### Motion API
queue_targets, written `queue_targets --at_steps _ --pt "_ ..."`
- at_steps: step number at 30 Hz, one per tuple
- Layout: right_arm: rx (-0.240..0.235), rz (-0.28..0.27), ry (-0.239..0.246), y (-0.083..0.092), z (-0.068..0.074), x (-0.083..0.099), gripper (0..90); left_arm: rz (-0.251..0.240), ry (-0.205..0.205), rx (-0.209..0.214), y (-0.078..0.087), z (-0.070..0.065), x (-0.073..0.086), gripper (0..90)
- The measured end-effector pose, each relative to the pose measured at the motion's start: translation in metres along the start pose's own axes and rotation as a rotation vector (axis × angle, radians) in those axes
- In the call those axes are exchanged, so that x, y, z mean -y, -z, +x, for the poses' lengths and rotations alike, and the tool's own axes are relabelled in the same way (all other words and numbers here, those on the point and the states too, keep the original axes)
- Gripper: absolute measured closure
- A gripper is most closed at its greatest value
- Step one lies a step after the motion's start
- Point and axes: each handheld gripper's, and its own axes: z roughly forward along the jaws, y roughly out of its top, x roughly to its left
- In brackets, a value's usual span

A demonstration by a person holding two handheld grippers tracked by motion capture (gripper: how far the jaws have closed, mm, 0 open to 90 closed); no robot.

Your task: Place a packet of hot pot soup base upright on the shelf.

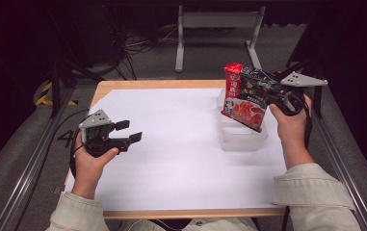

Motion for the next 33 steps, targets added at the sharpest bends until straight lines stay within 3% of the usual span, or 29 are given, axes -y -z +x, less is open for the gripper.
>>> queue_targets --at_steps 13,18,23,33 --pt "-0.009 -0.007 -0.021 -0.005 -0.005 0.018 84.2 -0.003 0.002 0.002 0.002 0.001 0.000 33.4" --pt "-0.013 -0.044 -0.052 -0.006 -0.007 0.030 84.0 -0.003 0.009 0.003 0.001 0.001 0.000 33.3" --pt "-0.020 -0.060 -0.047 -0.007 -0.005 0.035 83.9 -0.002 0.010 0.004 0.001 0.001 0.000 33.3" --pt "-0.010 -0.055 0.014 -0.014 -0.003 0.030 84.2 0.000 0.002 0.003 0.000 0.001 0.000 33.3"
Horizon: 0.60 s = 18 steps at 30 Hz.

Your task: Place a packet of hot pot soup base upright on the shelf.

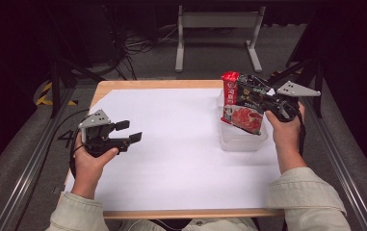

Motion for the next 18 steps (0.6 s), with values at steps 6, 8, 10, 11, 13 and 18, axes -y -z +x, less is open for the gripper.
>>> queue_targets --at_steps 6,8,10,11,13,18 --pt "-0.014 0.003 0.019 -0.003 0.000 0.002 84.3 -0.002 0.000 0.002 -0.001 0.000 0.000 33.4" --pt "-0.025 0.004 0.024 -0.006 0.000 0.006 84.2 0.000 0.001 0.004 -0.001 0.000 0.000 33.4" --pt "-0.028 0.015 0.020 -0.008 0.001 0.010 84.2 0.002 -0.004 0.003 -0.001 0.000 0.000 33.3" --pt "-0.028 0.016 0.020 -0.009 0.001 0.012 84.2 0.003 -0.009 0.002 -0.001 0.000 0.000 33.3" --pt "-0.033 0.019 0.012 -0.009 0.001 0.017 84.2 0.002 -0.003 0.003 -0.001 0.000 0.000 33.3" --pt "-0.034 0.018 -0.013 -0.008 -0.001 0.025 83.4 0.003 0.000 0.005 -0.002 0.000 0.001 33.2"
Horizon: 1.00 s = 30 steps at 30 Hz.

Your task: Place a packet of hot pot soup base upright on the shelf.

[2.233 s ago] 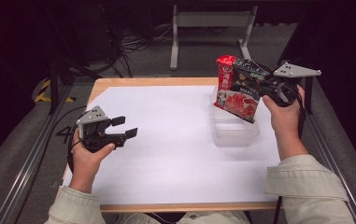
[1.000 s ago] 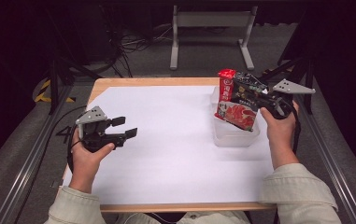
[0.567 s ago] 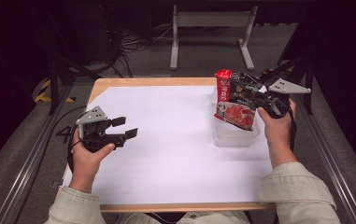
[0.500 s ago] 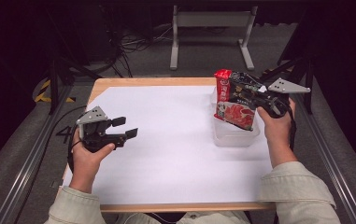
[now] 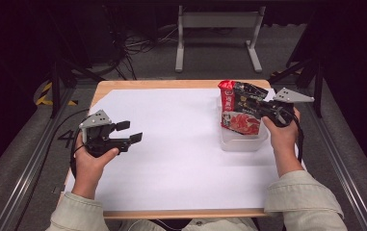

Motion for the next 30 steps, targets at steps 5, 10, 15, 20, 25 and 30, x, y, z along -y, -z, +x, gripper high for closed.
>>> queue_targets --at_steps 5,10,15,20,25,30 --pt "0.007 0.023 0.005 0.001 0.001 0.004 80.1 -0.002 0.009 -0.002 0.000 0.000 0.000 33.2" --pt "0.017 0.025 -0.001 0.005 0.000 0.010 78.7 -0.002 0.003 0.002 0.001 0.000 0.000 33.1" --pt "0.035 0.031 -0.026 0.011 -0.003 0.018 78.7 0.000 0.007 0.004 0.001 0.000 0.001 33.1" --pt "0.042 0.034 -0.035 0.015 -0.004 0.023 78.6 0.008 0.013 0.008 -0.001 0.000 0.001 33.1" --pt "0.048 0.047 -0.023 0.014 -0.002 0.021 76.8 0.010 0.003 0.008 -0.002 0.001 0.002 33.0" --pt "0.055 0.041 -0.039 0.018 -0.002 0.018 59.9 0.028 0.015 0.013 -0.002 0.003 0.008 33.1"
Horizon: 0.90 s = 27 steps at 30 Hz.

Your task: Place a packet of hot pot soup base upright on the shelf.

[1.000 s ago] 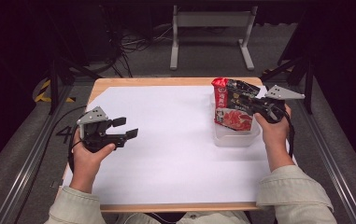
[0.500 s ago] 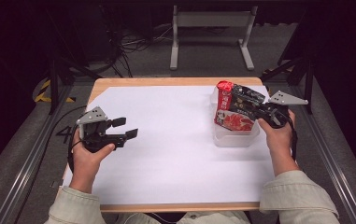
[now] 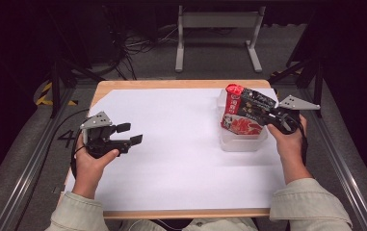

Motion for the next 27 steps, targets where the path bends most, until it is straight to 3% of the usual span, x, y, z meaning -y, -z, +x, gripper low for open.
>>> queue_targets --at_steps 2,4,8,12,14,21,24,27 --pt "0.015 -0.008 -0.017 0.005 0.000 -0.002 46.3 0.006 -0.004 -0.005 0.001 0.000 0.003 33.0" --pt "0.000 -0.006 -0.038 0.010 0.000 -0.003 37.0 0.011 -0.002 -0.008 0.003 -0.001 0.006 32.9" --pt "0.001 0.022 -0.034 0.024 0.003 -0.005 28.5 0.023 -0.002 -0.014 0.006 -0.003 0.015 32.8" --pt "0.015 0.041 -0.048 0.037 0.006 -0.004 24.4 0.031 -0.001 -0.017 0.007 -0.004 0.021 32.8" --pt "0.040 0.056 -0.019 0.046 0.011 -0.003 23.2 0.029 -0.005 -0.018 0.007 -0.004 0.023 32.6" --pt "-0.023 0.077 0.006 0.066 0.034 -0.001 22.7 0.032 -0.017 -0.015 0.010 -0.009 0.030 32.1" --pt "-0.069 0.093 -0.010 0.068 0.041 -0.002 22.8 0.041 -0.015 -0.013 0.011 -0.011 0.034 31.9" --pt "-0.090 0.128 0.014 0.068 0.053 -0.002 24.4 0.049 -0.034 0.004 0.012 -0.013 0.037 31.0"
